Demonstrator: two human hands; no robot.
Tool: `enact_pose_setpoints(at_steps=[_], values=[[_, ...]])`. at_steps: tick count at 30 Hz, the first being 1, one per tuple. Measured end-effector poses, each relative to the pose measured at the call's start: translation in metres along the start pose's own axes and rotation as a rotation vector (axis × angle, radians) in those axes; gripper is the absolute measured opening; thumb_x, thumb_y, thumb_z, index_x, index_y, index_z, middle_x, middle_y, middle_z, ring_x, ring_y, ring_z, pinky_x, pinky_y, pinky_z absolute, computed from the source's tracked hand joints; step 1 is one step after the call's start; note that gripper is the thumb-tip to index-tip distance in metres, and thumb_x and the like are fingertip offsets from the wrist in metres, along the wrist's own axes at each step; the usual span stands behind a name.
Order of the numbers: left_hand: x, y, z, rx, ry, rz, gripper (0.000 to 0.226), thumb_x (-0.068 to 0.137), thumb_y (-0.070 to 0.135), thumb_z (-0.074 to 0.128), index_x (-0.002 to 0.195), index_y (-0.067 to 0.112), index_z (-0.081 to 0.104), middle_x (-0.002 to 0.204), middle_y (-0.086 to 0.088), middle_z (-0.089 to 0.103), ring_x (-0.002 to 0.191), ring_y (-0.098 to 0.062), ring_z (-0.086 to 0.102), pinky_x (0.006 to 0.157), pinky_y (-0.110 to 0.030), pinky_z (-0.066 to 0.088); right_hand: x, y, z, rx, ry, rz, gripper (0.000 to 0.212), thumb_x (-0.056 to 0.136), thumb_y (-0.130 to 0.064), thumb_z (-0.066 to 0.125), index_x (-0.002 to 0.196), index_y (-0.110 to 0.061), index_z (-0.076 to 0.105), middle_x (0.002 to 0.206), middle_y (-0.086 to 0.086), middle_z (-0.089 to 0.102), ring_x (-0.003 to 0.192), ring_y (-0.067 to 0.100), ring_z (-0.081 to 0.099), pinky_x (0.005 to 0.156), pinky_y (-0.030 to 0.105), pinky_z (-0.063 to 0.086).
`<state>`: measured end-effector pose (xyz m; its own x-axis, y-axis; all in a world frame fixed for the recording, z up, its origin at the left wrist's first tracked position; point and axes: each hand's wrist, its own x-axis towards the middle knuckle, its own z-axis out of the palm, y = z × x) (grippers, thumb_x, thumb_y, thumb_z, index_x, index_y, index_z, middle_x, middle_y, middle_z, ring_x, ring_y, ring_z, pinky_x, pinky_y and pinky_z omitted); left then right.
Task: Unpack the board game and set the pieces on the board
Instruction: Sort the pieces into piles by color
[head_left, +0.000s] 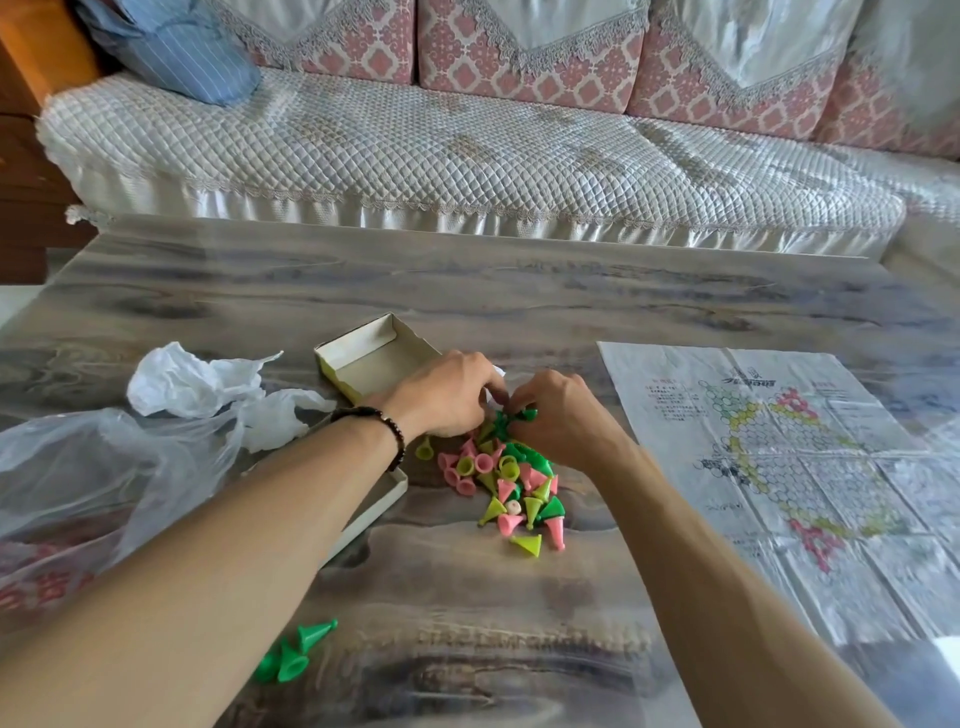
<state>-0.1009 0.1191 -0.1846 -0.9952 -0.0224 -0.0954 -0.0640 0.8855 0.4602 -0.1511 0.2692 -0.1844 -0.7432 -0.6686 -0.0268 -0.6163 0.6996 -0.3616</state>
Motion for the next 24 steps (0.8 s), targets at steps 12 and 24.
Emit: enact_pose_setpoints(at_steps=[12, 24], values=[[0.000, 0.009, 0.005, -0.019, 0.034, -0.062, 0.012, 0.083, 0.015, 0.069, 0.090, 0.019, 0.077, 0.096, -0.005, 0.073, 0.093, -0.024, 0.066, 0.076, -0.028, 0.051, -0.001, -0.001, 0.011, 0.051, 0.054, 0.120, 0.021, 0.077, -0.001, 0.059, 0.086, -0.009, 0.076, 0.085, 0.008, 0.073, 0.075, 0.022, 0.068, 0.070, 0.037, 0.059], [-0.062, 0.008, -0.023, -0.183, 0.245, 0.004, 0.006, 0.086, 0.014, 0.071, 0.091, 0.015, 0.075, 0.078, 0.011, 0.065, 0.072, -0.003, 0.059, 0.059, -0.004, 0.040, -0.022, -0.035, -0.021, 0.239, 0.229, 0.098, 0.015, 0.079, -0.008, 0.063, 0.084, -0.007, 0.077, 0.083, 0.011, 0.073, 0.079, 0.026, 0.067, 0.069, 0.032, 0.053]])
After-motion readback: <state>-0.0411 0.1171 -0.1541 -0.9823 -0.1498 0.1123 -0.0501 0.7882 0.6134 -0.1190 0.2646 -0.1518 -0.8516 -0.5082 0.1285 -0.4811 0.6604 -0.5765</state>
